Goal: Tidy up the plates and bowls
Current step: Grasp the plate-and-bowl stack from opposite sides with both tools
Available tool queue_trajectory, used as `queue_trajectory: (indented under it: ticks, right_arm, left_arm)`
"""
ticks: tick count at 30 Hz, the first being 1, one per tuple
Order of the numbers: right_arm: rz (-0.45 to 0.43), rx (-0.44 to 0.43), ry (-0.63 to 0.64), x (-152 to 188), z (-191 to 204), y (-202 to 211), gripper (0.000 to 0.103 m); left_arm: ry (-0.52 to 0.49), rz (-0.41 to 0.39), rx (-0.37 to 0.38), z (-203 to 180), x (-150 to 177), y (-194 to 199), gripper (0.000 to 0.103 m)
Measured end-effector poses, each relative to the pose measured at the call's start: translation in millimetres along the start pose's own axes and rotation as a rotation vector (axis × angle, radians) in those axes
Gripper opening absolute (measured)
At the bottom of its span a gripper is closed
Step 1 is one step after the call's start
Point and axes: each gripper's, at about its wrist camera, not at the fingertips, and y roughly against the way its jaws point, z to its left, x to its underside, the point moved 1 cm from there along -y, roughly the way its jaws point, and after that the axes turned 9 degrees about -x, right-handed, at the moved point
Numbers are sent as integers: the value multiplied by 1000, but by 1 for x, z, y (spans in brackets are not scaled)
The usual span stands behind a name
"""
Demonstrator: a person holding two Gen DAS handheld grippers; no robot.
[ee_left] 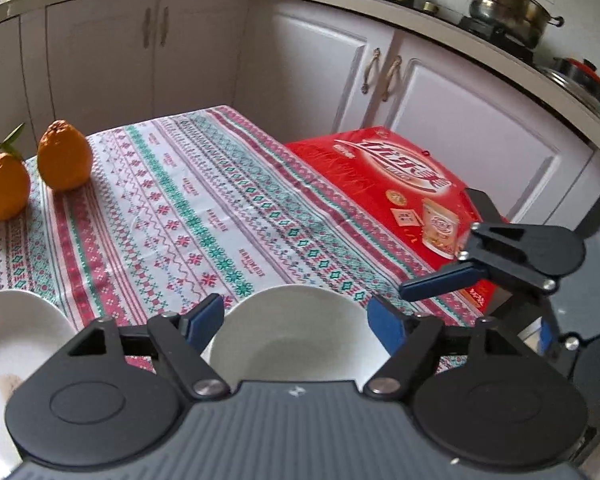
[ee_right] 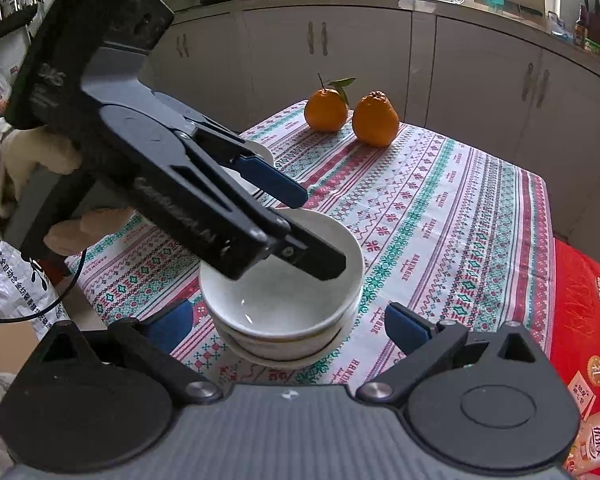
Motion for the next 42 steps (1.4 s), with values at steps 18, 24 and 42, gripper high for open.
queue_trajectory:
  ticks: [18, 24, 42]
  right_arm:
    - [119, -5, 242, 22, -8, -28, 103]
    - [193, -38, 338, 22, -14, -63, 103]
    - [358, -278, 519, -4, -26, -88, 92]
  left_arm:
    - [-310, -22, -198, -14, 98, 29, 99]
    - [-354, 17, -138, -10, 92, -7, 98]
    - [-487, 106, 158, 4, 66, -38, 83]
